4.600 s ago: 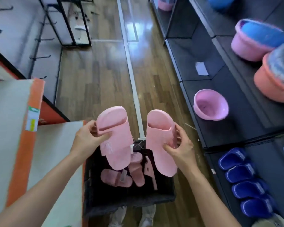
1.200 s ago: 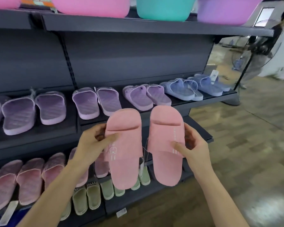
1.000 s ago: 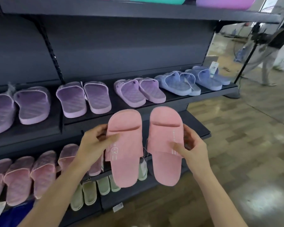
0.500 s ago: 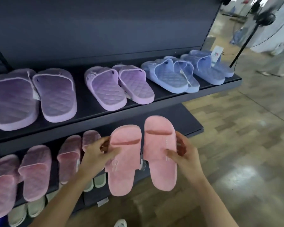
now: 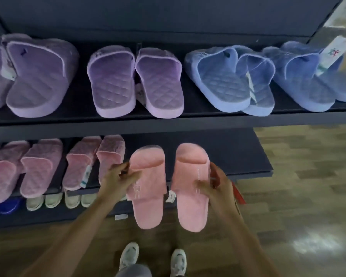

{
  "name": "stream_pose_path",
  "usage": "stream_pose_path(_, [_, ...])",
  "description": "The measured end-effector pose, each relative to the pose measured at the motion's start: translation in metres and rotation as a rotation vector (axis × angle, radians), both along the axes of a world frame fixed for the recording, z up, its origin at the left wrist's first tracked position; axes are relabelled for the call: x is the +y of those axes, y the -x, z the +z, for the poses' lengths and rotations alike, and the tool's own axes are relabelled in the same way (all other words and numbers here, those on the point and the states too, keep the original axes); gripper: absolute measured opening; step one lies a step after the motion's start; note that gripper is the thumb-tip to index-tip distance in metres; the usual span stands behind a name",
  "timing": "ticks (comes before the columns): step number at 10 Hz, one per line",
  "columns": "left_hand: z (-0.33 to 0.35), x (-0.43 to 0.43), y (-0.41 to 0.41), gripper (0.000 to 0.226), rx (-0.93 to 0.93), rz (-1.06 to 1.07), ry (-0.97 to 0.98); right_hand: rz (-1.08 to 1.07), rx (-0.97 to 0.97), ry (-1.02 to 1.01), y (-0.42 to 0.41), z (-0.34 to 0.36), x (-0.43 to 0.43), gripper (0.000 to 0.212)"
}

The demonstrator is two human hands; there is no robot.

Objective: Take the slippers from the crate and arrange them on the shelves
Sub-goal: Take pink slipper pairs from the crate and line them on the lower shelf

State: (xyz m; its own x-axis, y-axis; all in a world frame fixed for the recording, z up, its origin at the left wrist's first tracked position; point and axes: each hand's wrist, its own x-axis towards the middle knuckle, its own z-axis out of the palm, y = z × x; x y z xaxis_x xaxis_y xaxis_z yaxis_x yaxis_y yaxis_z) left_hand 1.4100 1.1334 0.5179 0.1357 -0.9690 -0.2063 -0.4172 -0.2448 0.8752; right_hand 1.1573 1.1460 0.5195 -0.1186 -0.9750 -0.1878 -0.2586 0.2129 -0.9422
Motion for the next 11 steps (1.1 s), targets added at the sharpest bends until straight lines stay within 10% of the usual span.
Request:
stream_pose_path(8, [-0.154,-0.159,-0.038,0.022,0.007,0.317,-0.189,-0.127,-0.14,-0.168,-0.045,-0.156,-0.162,0.029])
stream_pose_path(9, [-0.174,-0.17,-0.059,0.082,0.06,0.288,-0.269,-0.109,-0.123,-0.126,-0.058,-0.168,-0.18,0.019])
stream_pose_path(11, [-0.175,-0.193,-0.042,0.033,-0.297,0.223,-0.236,-0.033,0.089,-0.19,-0.077,-0.192,-0.196,0.025])
